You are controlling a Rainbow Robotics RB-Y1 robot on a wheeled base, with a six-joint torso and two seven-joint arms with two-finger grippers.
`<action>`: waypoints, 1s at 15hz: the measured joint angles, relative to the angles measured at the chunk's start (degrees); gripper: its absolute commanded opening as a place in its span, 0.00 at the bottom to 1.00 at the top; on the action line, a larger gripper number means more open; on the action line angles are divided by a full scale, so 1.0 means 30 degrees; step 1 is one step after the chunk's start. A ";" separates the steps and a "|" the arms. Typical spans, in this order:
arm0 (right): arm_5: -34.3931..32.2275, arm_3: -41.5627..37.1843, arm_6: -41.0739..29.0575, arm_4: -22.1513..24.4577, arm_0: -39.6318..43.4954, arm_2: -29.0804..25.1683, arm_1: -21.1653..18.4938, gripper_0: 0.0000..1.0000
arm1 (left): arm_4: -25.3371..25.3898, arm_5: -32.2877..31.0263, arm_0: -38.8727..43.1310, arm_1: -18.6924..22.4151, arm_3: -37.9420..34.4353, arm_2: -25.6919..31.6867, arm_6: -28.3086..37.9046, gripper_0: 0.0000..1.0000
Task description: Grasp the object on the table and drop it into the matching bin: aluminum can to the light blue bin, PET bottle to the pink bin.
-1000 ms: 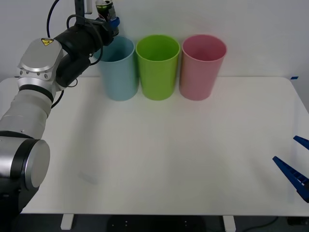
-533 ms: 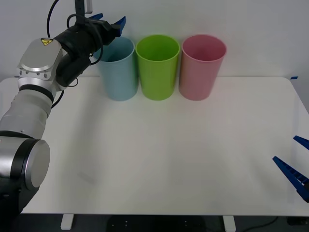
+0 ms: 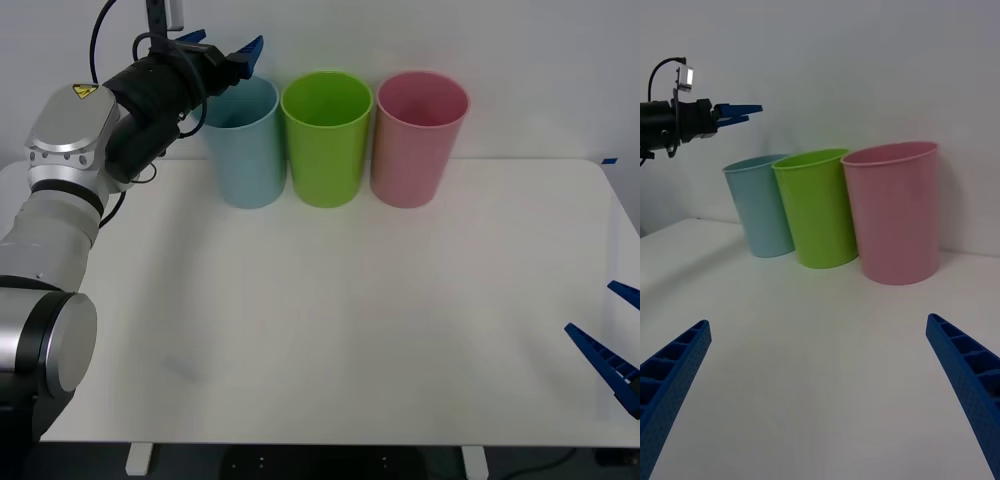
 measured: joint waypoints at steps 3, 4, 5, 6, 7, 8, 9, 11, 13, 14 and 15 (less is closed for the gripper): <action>0.0000 0.0000 0.0001 0.0000 0.0000 0.0000 0.0000 1.00 | 0.1150 -0.0460 0.1736 0.0287 -0.2232 0.0000 -0.0116 1.00; 0.0000 0.0000 -0.0001 0.0000 0.0000 0.0000 0.0000 1.00 | 0.1531 -0.0624 0.2488 0.0386 -0.3145 0.0000 -0.0169 1.00; 0.0000 0.0000 0.0002 0.0000 0.0000 0.0000 0.0000 1.00 | 0.1851 -0.0753 0.3221 0.0476 -0.3991 0.0000 -0.0226 1.00; 0.0000 0.0000 0.0001 0.0000 0.0000 0.0000 0.0000 1.00 | 0.2102 -0.0865 0.3881 0.0550 -0.4761 0.0000 -0.0272 1.00; 0.0000 0.0000 0.0000 0.0000 0.0000 0.0000 0.0000 1.00 | 0.2334 -0.0995 0.4580 0.0682 -0.5564 0.0000 -0.0329 1.00; 0.0000 0.0000 0.0001 0.0000 0.0000 0.0000 0.0000 1.00 | 0.2584 -0.1149 0.5285 0.0884 -0.6309 0.0000 -0.0387 1.00; 0.0000 0.0000 0.0000 0.0000 0.0000 0.0000 0.0000 1.00 | 0.2891 -0.1392 0.5855 0.1129 -0.6892 0.0000 -0.0447 1.00; 0.0000 0.0000 0.0000 0.0000 0.0000 0.0000 0.0000 1.00 | 0.3632 -0.2305 0.6952 0.1885 -0.7660 0.0000 -0.0639 1.00; 0.0000 0.0000 0.0000 0.0000 0.0000 0.0000 0.0000 1.00 | 0.4472 -0.2907 0.8030 0.2663 -0.8515 0.0020 -0.0873 1.00; 0.0000 0.0000 0.0002 0.0000 0.0000 0.0000 0.0000 1.00 | 0.4844 -0.3277 0.8653 0.3081 -0.8955 0.0105 -0.0986 1.00; 0.0000 0.0000 -0.0001 0.0000 0.0000 0.0000 0.0000 1.00 | 0.5093 -0.3723 0.9206 0.3440 -0.9341 0.0283 -0.1090 1.00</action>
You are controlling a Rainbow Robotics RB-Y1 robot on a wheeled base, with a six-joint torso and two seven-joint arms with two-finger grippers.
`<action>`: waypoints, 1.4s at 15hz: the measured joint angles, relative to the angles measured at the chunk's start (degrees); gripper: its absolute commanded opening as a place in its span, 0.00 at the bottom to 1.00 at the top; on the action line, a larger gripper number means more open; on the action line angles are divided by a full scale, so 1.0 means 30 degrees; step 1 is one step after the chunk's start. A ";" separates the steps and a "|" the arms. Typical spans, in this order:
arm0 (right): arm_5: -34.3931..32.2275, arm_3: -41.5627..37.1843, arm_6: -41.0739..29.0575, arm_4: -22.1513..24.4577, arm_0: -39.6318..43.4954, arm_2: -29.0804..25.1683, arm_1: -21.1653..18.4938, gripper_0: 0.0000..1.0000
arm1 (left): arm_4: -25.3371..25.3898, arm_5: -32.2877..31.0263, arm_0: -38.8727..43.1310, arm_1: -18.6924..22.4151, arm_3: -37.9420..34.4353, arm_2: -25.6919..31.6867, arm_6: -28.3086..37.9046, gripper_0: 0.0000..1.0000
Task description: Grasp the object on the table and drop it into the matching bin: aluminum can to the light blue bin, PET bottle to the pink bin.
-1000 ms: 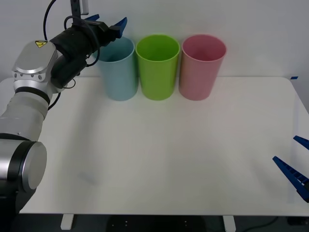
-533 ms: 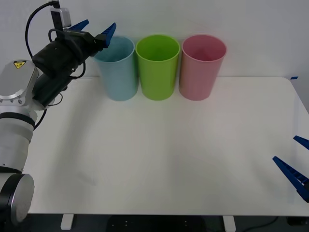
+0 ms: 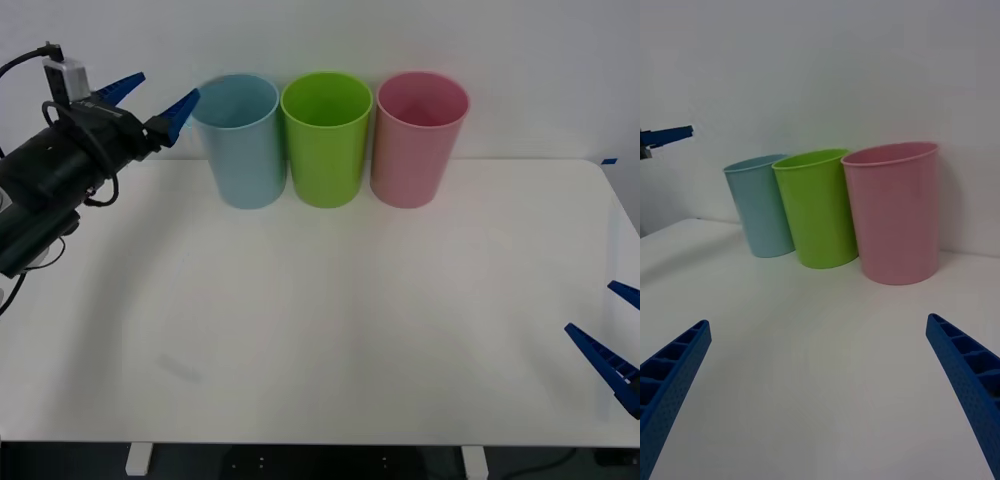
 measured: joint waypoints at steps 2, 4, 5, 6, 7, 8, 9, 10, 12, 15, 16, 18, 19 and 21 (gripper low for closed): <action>0.0000 0.0000 0.0000 0.0000 0.0000 0.0000 0.0000 1.00 | 0.0227 -0.1317 0.1295 0.0576 -0.0744 0.0838 -0.0195 1.00; 0.0000 0.0000 0.0002 0.0000 0.0000 0.0000 0.0000 1.00 | 0.0239 -0.2584 0.2573 0.0799 -0.1549 0.1927 -0.0295 1.00; 0.0000 0.0000 0.0001 0.0000 0.0000 0.0000 0.0000 1.00 | 0.0215 -0.3198 0.3297 0.0866 -0.2071 0.2455 -0.0340 1.00; 0.0000 0.0000 0.0001 0.0000 0.0000 0.0000 0.0000 1.00 | 0.0198 -0.3620 0.3956 0.0901 -0.2625 0.2889 -0.0363 1.00; 0.0000 0.0000 0.0002 0.0000 0.0000 0.0000 0.0000 1.00 | 0.0195 -0.3991 0.4697 0.0921 -0.3332 0.3296 -0.0359 1.00; 0.0000 0.0000 0.0000 0.0000 0.0000 0.0000 0.0000 1.00 | 0.0193 -0.4318 0.5489 0.0925 -0.4052 0.3667 -0.0344 1.00; 0.0000 0.0000 0.0002 0.0000 0.0000 0.0000 0.0000 1.00 | 0.0192 -0.4533 0.6168 0.0917 -0.4663 0.3965 -0.0348 1.00; 0.0000 0.0000 0.0002 0.0000 0.0000 0.0000 0.0000 1.00 | 0.0192 -0.4841 0.6902 0.0910 -0.5335 0.4324 -0.0333 1.00; 0.0000 0.0000 0.0002 0.0000 0.0000 0.0000 0.0000 1.00 | 0.0166 -0.5798 0.8078 0.0902 -0.6248 0.5178 -0.0301 1.00; 0.0000 0.0000 0.0001 0.0000 0.0001 0.0000 0.0000 1.00 | -0.0042 -0.7605 0.9357 0.0905 -0.6800 0.6594 -0.0337 1.00; 0.0000 0.0000 0.0002 0.0000 0.0001 0.0000 0.0000 1.00 | -0.0386 -0.8152 0.9724 0.0912 -0.6995 0.7076 -0.0348 1.00; 0.0000 0.0000 0.0002 0.0000 0.0000 0.0000 0.0000 1.00 | -0.0638 -0.8984 1.0603 0.0905 -0.7161 0.7843 -0.0516 1.00; 0.0000 -0.0001 0.0000 0.0000 0.0000 0.0000 0.0000 1.00 | -0.0651 -0.9185 1.0979 0.0919 -0.7268 0.8059 -0.0631 1.00; 0.0000 -0.0001 0.0001 0.0000 0.0000 0.0000 0.0000 1.00 | -0.0581 -0.9401 1.1842 0.0923 -0.7508 0.8505 -0.0879 1.00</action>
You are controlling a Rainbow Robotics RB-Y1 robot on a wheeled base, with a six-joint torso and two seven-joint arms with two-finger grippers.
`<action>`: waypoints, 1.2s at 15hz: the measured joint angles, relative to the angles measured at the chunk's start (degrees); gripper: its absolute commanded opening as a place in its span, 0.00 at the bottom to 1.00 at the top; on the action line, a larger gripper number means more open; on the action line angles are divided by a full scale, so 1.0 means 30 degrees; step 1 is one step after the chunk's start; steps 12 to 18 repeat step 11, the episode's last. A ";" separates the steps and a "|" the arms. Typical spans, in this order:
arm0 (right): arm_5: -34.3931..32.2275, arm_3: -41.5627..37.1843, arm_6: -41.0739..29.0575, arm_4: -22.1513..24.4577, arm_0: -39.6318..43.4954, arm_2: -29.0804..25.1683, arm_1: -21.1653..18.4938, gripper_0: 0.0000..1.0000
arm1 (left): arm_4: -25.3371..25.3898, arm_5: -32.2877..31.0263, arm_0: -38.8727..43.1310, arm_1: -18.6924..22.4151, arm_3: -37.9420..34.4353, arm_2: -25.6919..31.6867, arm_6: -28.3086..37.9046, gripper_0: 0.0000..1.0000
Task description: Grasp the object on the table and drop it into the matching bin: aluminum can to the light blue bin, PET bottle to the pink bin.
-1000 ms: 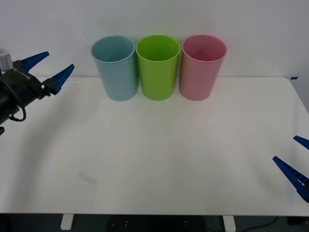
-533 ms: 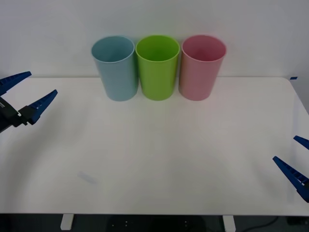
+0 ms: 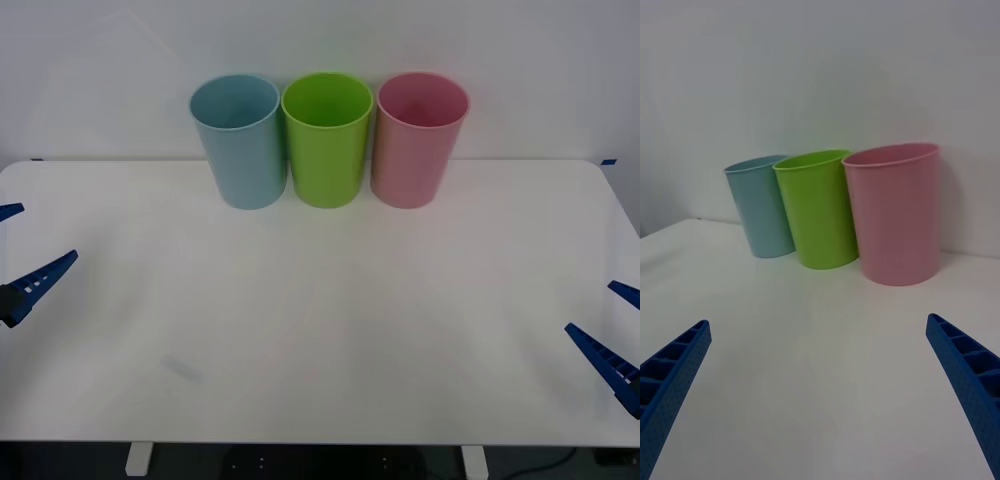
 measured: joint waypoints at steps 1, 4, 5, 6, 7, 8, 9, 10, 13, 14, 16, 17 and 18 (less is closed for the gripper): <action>0.0000 0.0000 0.0000 0.0000 0.0000 0.0000 0.0000 1.00 | 0.0021 -0.0082 0.0339 0.0000 -0.0032 0.0168 -0.0109 1.00; 0.0000 0.0000 0.0000 0.0000 0.0000 0.0000 0.0000 1.00 | 0.0289 -0.0223 0.1303 -0.0007 -0.0033 0.0557 -0.0435 1.00; 0.0000 0.0000 -0.0001 0.0000 0.0000 0.0000 0.0000 1.00 | 0.0456 -0.0223 0.1567 -0.0022 -0.0033 0.0605 -0.0498 1.00; 0.0000 0.0000 0.0001 0.0000 0.0000 0.0000 0.0000 1.00 | 0.0601 -0.0223 0.1801 -0.0025 -0.0018 0.0662 -0.0534 1.00; 0.0000 0.0000 0.0000 0.0000 0.0000 0.0000 0.0000 1.00 | 0.0761 -0.0218 0.1950 -0.0025 -0.0015 0.0698 -0.0533 1.00; 0.0000 0.0000 0.0000 0.0000 0.0000 0.0000 0.0000 1.00 | 0.0902 -0.0191 0.2058 -0.0025 -0.0015 0.0704 -0.0509 1.00; 0.0000 0.0000 0.0000 0.0000 0.0000 0.0000 0.0000 1.00 | 0.1002 -0.0174 0.2153 -0.0025 -0.0014 0.0687 -0.0480 1.00; 0.0000 0.0000 0.0001 0.0000 0.0000 0.0000 0.0000 1.00 | 0.1055 -0.0170 0.2204 -0.0026 -0.0014 0.0646 -0.0451 1.00; 0.0000 0.0000 -0.0001 0.0000 0.0000 0.0000 0.0000 1.00 | 0.1078 -0.0169 0.2226 -0.0026 -0.0013 0.0626 -0.0433 1.00; 0.0000 0.0000 -0.0001 0.0000 0.0000 0.0000 0.0000 1.00 | 0.1078 -0.0169 0.2226 -0.0026 -0.0013 0.0626 -0.0433 1.00; 0.0000 0.0000 -0.0001 0.0000 0.0000 0.0000 0.0000 1.00 | 0.1078 -0.0169 0.2226 -0.0026 -0.0013 0.0626 -0.0433 1.00; 0.0000 0.0000 -0.0001 0.0000 0.0000 0.0000 0.0000 1.00 | 0.1078 -0.0169 0.2226 -0.0026 -0.0013 0.0626 -0.0433 1.00; 0.0000 0.0000 -0.0001 0.0000 0.0000 0.0000 0.0000 1.00 | 0.1078 -0.0169 0.2226 -0.0026 -0.0013 0.0626 -0.0433 1.00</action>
